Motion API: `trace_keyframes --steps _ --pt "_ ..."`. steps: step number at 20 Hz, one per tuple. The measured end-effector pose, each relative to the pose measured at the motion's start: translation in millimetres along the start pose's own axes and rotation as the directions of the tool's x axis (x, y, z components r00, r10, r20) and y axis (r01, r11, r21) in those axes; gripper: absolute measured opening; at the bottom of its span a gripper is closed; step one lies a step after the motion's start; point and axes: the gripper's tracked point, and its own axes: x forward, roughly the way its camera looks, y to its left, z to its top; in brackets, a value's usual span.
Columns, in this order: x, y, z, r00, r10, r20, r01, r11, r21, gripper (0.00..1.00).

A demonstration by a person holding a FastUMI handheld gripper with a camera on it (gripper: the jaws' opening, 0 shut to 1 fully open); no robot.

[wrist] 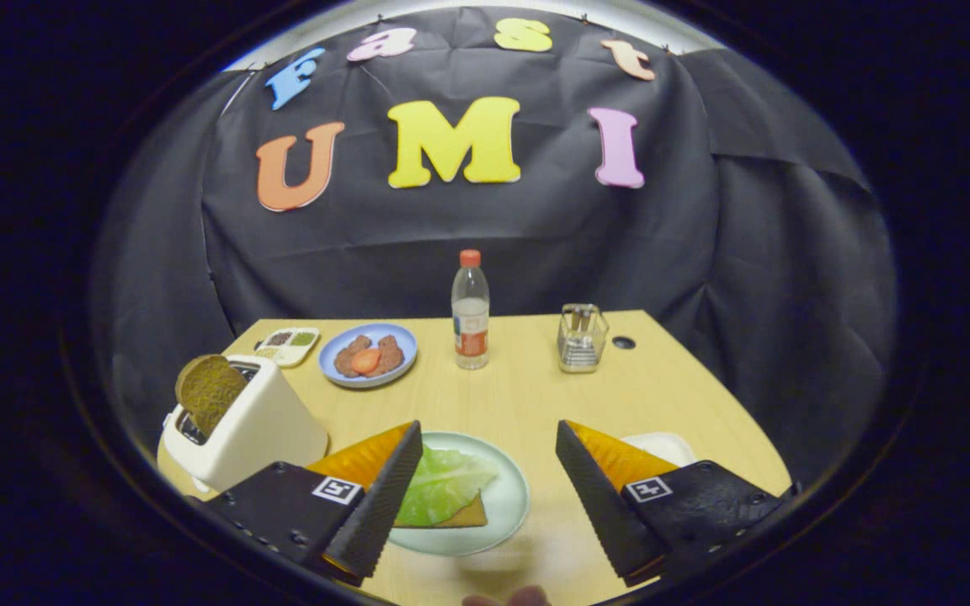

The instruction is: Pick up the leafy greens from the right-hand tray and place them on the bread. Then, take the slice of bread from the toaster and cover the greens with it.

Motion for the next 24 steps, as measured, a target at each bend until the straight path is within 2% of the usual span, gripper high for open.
trace_keyframes --steps 4,8,14,17,21,24 --pt "-43.3 23.0 43.5 0.995 -0.005 0.099 0.008 0.999 -0.032 0.96" --pt "-66.6 90.4 64.7 0.988 0.080 0.131 -0.079 0.997 -0.009 0.96" --pt "-73.4 193.7 48.2 0.978 0.193 0.079 -0.193 0.981 -0.007 0.96" --pt "-64.7 234.6 28.0 0.975 0.221 0.025 -0.221 0.975 0.011 0.96" --pt "-38.4 267.6 -0.6 0.979 0.203 -0.035 -0.203 0.979 -0.011 0.96" --pt "-15.9 274.4 -16.4 0.984 0.166 -0.068 -0.167 0.986 -0.011 0.95"
